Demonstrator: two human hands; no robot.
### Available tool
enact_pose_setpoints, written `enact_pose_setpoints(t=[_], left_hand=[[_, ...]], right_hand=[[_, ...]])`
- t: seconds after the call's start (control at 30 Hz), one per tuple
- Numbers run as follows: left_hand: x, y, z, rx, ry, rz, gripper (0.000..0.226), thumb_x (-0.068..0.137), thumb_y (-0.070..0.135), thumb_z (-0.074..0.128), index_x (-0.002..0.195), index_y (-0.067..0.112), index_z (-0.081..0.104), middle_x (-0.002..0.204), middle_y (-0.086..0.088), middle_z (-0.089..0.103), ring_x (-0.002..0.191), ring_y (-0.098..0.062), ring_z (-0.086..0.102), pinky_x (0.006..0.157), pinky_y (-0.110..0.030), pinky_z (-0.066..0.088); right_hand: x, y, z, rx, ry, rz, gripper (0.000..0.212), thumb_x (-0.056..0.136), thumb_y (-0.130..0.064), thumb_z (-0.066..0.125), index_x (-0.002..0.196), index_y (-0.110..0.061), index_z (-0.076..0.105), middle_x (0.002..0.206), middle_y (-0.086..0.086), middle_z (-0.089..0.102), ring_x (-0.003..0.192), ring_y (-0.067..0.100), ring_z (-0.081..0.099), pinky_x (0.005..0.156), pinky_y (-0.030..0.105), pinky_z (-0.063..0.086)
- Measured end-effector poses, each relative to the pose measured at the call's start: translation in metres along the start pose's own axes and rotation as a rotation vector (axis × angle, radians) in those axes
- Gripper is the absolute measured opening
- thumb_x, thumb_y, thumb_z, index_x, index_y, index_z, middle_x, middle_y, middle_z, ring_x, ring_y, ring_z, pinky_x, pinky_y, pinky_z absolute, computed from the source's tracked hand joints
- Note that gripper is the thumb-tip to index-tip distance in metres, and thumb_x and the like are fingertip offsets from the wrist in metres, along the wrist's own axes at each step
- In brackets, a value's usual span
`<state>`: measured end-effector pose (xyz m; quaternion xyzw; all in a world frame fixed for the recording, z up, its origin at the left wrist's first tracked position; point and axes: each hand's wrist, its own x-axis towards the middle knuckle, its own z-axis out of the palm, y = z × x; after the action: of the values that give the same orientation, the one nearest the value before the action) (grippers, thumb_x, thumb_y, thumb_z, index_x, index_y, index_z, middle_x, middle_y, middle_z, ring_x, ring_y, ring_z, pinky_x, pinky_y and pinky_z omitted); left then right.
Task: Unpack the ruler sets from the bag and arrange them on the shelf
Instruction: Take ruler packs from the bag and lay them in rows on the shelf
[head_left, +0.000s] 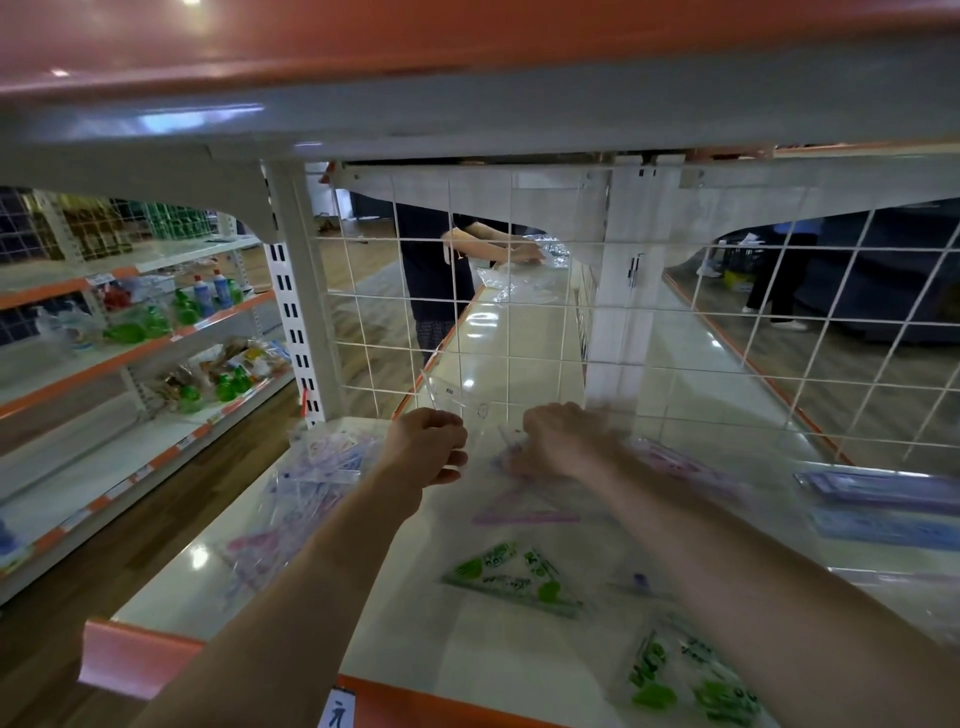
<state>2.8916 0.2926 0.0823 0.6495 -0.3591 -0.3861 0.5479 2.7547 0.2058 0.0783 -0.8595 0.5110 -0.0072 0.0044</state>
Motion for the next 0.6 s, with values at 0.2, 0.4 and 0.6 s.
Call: enact_pose_setpoints(t=[0.2,0.4,0.6], left_hand=[[0.001,-0.001,-0.003,0.017,-0.003,-0.005,0.01,0.086,-0.001,0.06,0.091,0.008,0.061,0.075,-0.007,0.061,0.061,-0.017,0.06,0.053,-0.025,0.051],[0.002,0.0,-0.004,0.03,-0.008,-0.007,0.009,0.086,0.0,0.059,0.09,0.008,0.061,0.075,-0.007,0.061,0.062,-0.017,0.06,0.053,-0.025,0.05],[0.003,-0.001,-0.006,0.03,-0.014,-0.003,0.009,0.087,0.001,0.058,0.088,0.009,0.061,0.074,-0.007,0.061,0.06,-0.016,0.059,0.05,-0.023,0.049]], right_hand=[[-0.001,0.003,-0.002,0.053,-0.022,-0.032,0.056,0.08,-0.048,0.064,0.121,-0.011,0.056,0.124,0.009,0.055,0.111,0.027,0.053,0.088,0.035,0.044],[-0.003,0.005,-0.011,0.133,-0.105,-0.01,0.073,0.08,-0.048,0.067,0.138,-0.012,0.042,0.141,0.009,0.045,0.126,0.027,0.045,0.102,0.037,0.04],[-0.002,0.011,-0.026,0.164,-0.096,-0.04,0.08,0.076,-0.05,0.071,0.142,-0.017,0.039,0.144,0.005,0.039,0.13,0.024,0.04,0.103,0.036,0.038]])
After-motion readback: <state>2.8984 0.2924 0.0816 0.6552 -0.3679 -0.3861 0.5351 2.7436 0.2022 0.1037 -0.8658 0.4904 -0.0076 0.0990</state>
